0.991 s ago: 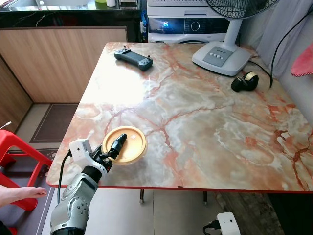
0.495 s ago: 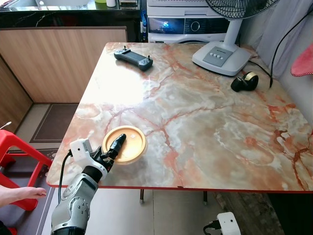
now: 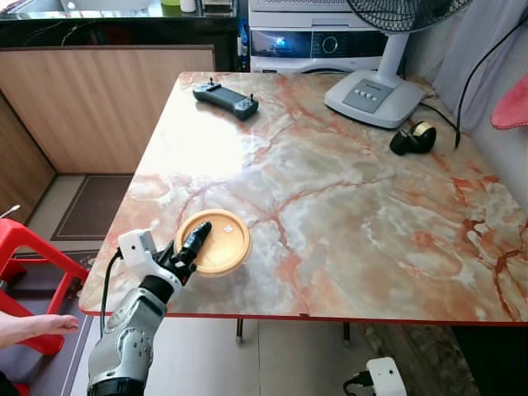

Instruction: Restocking fridge

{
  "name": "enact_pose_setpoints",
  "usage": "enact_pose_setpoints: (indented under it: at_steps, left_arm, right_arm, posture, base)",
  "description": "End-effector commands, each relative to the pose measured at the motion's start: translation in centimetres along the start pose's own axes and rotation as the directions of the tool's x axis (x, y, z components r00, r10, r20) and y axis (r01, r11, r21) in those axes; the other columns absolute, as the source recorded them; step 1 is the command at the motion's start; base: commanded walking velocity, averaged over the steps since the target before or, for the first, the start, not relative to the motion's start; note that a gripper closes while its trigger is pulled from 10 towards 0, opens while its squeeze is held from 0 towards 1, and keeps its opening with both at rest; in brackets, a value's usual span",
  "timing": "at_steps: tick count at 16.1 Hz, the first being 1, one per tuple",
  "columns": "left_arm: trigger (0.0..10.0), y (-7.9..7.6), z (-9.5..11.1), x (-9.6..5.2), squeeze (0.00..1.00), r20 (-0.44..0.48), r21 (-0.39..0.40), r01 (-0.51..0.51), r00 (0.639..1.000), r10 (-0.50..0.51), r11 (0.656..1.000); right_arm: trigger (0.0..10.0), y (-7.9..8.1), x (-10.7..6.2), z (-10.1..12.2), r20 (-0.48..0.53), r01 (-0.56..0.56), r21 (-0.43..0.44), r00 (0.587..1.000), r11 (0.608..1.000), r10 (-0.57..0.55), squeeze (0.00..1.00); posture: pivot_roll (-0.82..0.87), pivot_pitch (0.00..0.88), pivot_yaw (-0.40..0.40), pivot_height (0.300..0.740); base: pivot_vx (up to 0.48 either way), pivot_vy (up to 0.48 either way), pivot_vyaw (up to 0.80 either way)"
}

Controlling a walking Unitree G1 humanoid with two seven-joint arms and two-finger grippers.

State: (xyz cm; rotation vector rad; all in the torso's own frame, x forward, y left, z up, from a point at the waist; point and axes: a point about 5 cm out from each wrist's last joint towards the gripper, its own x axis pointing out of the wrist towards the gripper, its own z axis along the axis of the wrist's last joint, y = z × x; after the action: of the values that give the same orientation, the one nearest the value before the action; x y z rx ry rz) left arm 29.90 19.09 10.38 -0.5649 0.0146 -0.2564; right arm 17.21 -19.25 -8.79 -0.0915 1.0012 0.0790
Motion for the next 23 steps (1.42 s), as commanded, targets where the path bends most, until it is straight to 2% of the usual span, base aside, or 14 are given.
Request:
enact_pose_setpoints:
  at_steps: [1, 5, 9, 17, 18, 19, 20, 21, 22, 23]
  left_arm:
    - [0.0, 0.5, -0.8, -0.4, 0.00, -0.035, 0.002, -0.028, 0.999, 0.028, 1.000]
    - [0.0, 0.6, -0.5, -0.3, 0.00, -0.021, 0.008, -0.032, 0.999, 0.032, 0.999]
    - [0.0, 0.0, 0.7, -0.3, 0.00, 0.036, -0.001, -0.018, 0.999, 0.018, 1.000]
    - [0.0, -3.2, 3.8, -0.8, 0.00, 0.152, 0.044, 0.054, 0.987, -0.060, 0.998]
    - [0.7, -3.4, 4.1, -1.0, 0.00, 0.155, 0.050, 0.058, 0.986, -0.065, 0.997]
    - [10.0, -3.6, 4.5, -1.1, 0.00, 0.163, 0.068, 0.051, 0.985, -0.061, 0.996]
    - [10.0, -3.8, 5.1, -1.3, 0.00, 0.179, 0.097, 0.025, 0.983, -0.042, 0.995]
    - [10.0, -3.9, 5.1, -1.3, 0.00, 0.172, 0.166, -0.007, 0.985, -0.022, 0.986]
    - [10.0, -3.7, 5.3, -1.5, 0.00, 0.188, 0.231, -0.069, 0.982, 0.026, 0.970]
    - [10.0, -3.4, 5.7, -1.8, 0.00, 0.224, 0.257, -0.134, 0.972, 0.076, 0.957]
  right_arm:
    - [10.0, -0.2, -0.1, -0.3, -0.009, 0.004, -0.002, 1.000, 1.000, -0.004, 0.00]
    - [10.0, -0.2, -0.1, -0.3, -0.011, 0.002, -0.008, 1.000, 1.000, -0.002, 0.00]
    - [10.0, -0.2, -0.1, -0.2, -0.011, 0.003, -0.011, 1.000, 1.000, -0.003, 0.00]
    - [10.0, 0.1, -0.1, -0.5, -0.013, 0.001, -0.003, 1.000, 1.000, -0.001, 0.00]
    - [10.0, 0.2, -0.1, -0.5, -0.014, 0.000, -0.002, 1.000, 1.000, 0.000, 0.00]
    - [10.0, 0.2, -0.1, -0.6, -0.013, 0.001, 0.001, 1.000, 1.000, -0.001, 0.00]
    - [10.0, 0.3, -0.1, -0.6, -0.013, 0.001, 0.007, 1.000, 1.000, -0.001, 0.00]
    - [10.0, 0.3, -0.1, -0.7, -0.013, 0.001, 0.008, 1.000, 1.000, -0.001, 0.00]
    - [10.0, 0.4, -0.1, -0.7, -0.006, 0.002, 0.024, 1.000, 1.000, -0.002, 0.00]
    - [10.0, 0.5, -0.1, -0.7, -0.001, 0.004, 0.033, 1.000, 0.999, -0.004, 0.00]
  posture:
    - [0.07, 0.095, -0.056, 0.740]
    - [0.07, 0.094, -0.058, 0.740]
    - [0.07, 0.091, -0.058, 0.740]
    - [0.08, 0.061, -0.041, 0.740]
    - [0.08, 0.057, -0.037, 0.740]
    - [0.08, 0.049, -0.034, 0.740]
    - [0.09, 0.040, -0.030, 0.740]
    - [0.09, 0.035, -0.026, 0.740]
    - [0.08, 0.031, -0.022, 0.740]
    - [0.08, 0.028, -0.017, 0.740]
  base:
    - [0.000, 0.000, 0.00]
    - [0.000, 0.000, 0.00]
    - [0.000, 0.000, 0.00]
    - [0.000, 0.000, 0.00]
    - [0.000, 0.000, 0.00]
    - [0.000, 0.000, 0.00]
    - [0.000, 0.000, 0.00]
    - [0.000, 0.000, 0.00]
    - [0.000, 0.000, 0.00]
    - [0.000, 0.000, 0.00]
